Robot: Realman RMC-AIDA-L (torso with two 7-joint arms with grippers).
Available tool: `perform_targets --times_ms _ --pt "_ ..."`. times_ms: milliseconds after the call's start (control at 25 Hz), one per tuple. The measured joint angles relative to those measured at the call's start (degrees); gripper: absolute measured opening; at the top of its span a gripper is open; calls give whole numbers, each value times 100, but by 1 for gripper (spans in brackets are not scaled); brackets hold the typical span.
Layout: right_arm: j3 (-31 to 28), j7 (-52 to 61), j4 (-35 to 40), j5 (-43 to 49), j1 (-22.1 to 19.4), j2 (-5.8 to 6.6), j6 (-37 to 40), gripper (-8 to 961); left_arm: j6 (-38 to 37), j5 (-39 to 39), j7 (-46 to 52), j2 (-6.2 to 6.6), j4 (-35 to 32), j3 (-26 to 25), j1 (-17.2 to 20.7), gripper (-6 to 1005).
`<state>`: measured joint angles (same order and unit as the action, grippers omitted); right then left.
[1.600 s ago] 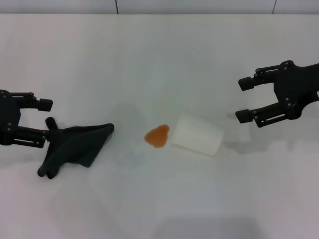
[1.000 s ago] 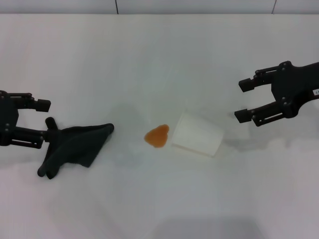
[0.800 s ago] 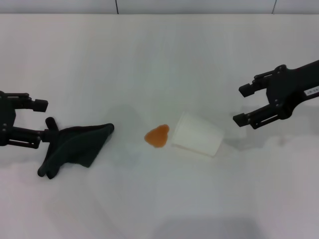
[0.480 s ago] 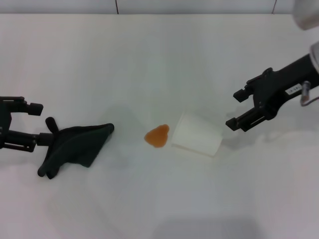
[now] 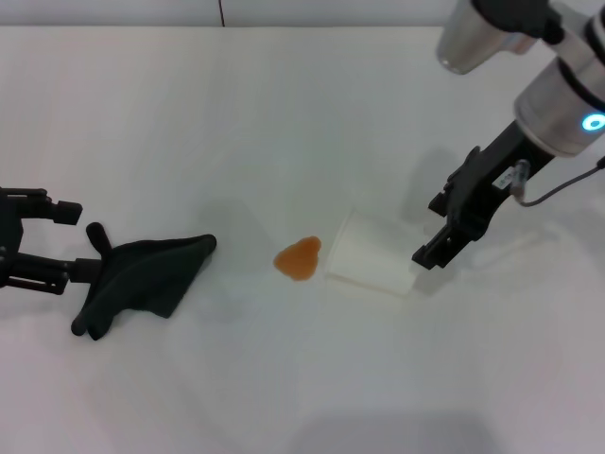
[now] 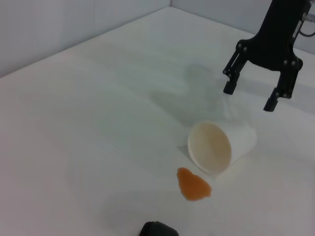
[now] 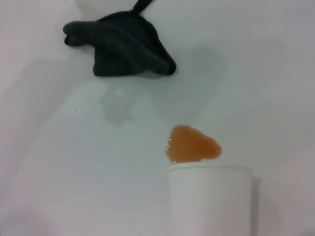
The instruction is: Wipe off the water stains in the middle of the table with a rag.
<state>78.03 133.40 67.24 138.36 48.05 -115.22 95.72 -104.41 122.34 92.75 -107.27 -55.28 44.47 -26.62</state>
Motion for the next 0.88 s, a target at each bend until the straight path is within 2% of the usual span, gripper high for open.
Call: perform_targets --times_ms 280,880 --pt "221 298 -765 62 527 -17 -57 803 0 0 -2 -28 0 0 -9 881" --pt "902 718 -1796 28 1151 -96 -876 800 52 -5 -51 -117 0 25 18 882"
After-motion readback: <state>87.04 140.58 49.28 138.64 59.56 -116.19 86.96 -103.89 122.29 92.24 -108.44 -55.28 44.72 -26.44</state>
